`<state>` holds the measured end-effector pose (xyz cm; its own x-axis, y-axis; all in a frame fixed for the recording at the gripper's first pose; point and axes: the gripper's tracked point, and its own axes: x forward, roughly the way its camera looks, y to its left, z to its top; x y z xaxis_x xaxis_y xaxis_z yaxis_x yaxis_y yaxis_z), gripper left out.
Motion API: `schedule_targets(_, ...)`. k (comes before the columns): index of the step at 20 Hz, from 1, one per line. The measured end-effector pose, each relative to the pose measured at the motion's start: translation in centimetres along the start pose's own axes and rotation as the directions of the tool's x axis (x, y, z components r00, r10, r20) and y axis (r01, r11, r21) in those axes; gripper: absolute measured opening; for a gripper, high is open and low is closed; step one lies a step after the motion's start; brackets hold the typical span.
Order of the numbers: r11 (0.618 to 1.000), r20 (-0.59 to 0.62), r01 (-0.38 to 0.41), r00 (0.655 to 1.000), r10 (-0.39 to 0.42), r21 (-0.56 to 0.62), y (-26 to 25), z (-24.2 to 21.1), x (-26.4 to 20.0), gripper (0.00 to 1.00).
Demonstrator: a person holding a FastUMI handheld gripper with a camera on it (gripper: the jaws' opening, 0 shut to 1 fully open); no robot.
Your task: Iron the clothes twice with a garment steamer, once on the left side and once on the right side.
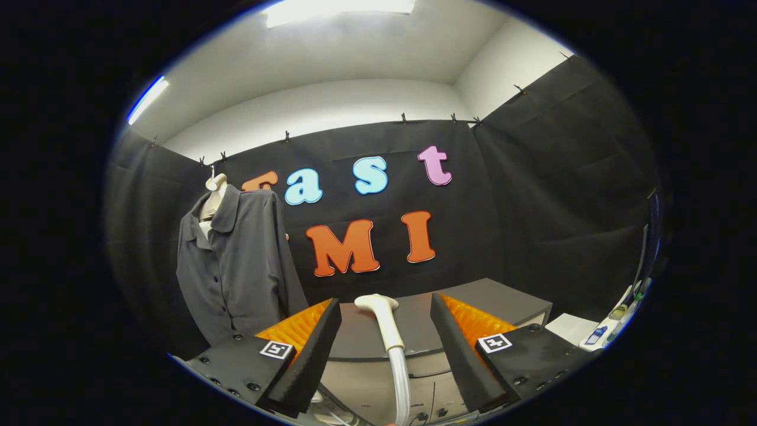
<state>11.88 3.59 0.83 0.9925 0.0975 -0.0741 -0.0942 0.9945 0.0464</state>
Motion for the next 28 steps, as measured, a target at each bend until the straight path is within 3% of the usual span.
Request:
schedule_targets(7,0.988,-0.195,-0.156,0.969,0.152,-0.005,1.2,-3.6,12.7,0.98)
schedule_targets(11,0.98,-0.321,-0.198,0.927,0.195,0.023,1.5,-7.7,18.1,0.98)
schedule_targets(14,0.98,-0.361,-0.196,0.913,0.19,0.019,1.0,-9.9,21.8,0.98)
schedule_targets(19,0.981,-0.462,-0.193,0.871,0.167,-0.009,0.8,-13.8,25.0,0.98)
schedule_targets(28,0.972,-0.569,-0.232,0.805,0.169,-0.041,1.3,-17.5,25.5,0.98)
